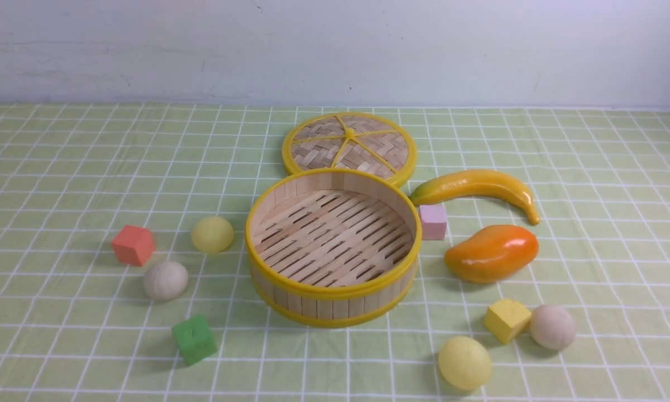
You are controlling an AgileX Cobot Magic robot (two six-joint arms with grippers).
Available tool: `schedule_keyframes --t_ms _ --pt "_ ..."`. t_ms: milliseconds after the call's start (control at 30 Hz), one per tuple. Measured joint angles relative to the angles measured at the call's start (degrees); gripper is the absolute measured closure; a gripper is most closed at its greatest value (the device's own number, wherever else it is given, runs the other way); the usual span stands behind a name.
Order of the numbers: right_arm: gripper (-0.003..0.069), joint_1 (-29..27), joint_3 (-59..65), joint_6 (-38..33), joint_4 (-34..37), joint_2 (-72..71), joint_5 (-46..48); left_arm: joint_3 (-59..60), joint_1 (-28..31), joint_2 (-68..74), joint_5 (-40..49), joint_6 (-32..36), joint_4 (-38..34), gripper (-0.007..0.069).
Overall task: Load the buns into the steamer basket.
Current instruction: Use the right arm to grab a steamed stuffed bun
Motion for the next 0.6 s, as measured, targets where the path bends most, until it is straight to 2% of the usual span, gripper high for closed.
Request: schedule_keyframes --t_ms 100,200,300,400,600 --pt "0.0419 0.00 -9.03 -2.76 -0.51 9.58 9.81 0.00 0.00 0.00 0.00 0.00 0.00 0.0406" --pt "0.0419 0.00 -12.97 -5.08 -2.01 15.81 16.26 0.00 0.00 0.00 0.00 0.00 0.00 0.0403" --pt "0.0419 0.00 -15.27 -10.94 -6.32 25.07 24.37 0.00 0.00 0.00 0.00 0.00 0.00 0.0396" --pt "0.0419 0.00 -15.27 -13.53 -8.66 31.34 26.39 0.00 0.00 0.00 0.00 0.00 0.00 0.0393" --pt "0.0419 0.00 -15.24 -13.64 -7.85 42.83 30.69 0.00 0.00 0.00 0.00 0.00 0.00 0.0389"
